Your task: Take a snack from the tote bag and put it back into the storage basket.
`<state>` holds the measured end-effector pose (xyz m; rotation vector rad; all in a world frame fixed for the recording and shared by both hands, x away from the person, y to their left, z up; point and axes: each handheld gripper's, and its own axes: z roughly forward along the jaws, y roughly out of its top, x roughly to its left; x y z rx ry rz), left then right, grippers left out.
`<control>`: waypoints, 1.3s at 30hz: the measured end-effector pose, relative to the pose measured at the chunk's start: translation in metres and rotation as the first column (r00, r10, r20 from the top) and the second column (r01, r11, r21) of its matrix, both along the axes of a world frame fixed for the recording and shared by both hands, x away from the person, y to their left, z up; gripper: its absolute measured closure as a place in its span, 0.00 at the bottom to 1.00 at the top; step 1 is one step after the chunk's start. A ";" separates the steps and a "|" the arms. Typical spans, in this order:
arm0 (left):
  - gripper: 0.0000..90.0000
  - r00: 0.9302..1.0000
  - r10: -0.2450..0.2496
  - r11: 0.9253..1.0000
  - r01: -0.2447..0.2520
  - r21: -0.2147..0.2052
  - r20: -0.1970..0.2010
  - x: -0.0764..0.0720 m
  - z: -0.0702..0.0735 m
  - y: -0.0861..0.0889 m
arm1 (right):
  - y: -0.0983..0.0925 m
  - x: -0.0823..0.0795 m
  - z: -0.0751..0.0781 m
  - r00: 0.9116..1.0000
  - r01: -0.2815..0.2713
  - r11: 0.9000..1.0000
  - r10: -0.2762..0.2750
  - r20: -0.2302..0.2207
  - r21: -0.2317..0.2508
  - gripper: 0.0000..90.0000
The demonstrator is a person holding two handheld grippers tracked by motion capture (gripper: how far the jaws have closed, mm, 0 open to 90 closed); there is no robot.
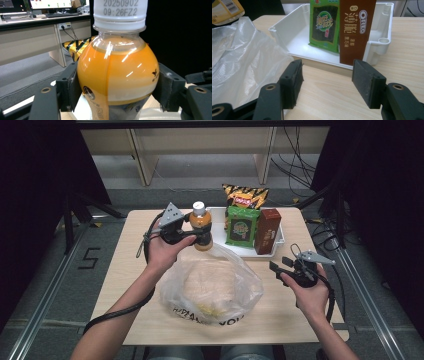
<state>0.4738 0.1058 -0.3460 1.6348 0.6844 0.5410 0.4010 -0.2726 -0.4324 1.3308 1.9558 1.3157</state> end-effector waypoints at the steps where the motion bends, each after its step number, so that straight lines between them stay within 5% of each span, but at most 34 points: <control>1: 0.34 1.000 0.000 1.000 0.000 -0.003 0.001 0.000 0.001 0.000 | 0.000 0.000 0.000 1.000 0.003 1.000 -0.003 0.008 -0.001 0.47; 29: 0.34 1.000 0.000 1.000 0.001 -0.012 0.010 0.017 0.013 -0.012 | 0.000 -0.002 -0.001 1.000 0.016 1.000 -0.015 -0.024 0.008 0.47; 39: 0.34 1.000 0.004 1.000 -0.003 -0.015 0.007 0.029 0.010 -0.016 | -0.002 -0.001 -0.002 1.000 0.010 1.000 -0.010 0.002 -0.021 0.47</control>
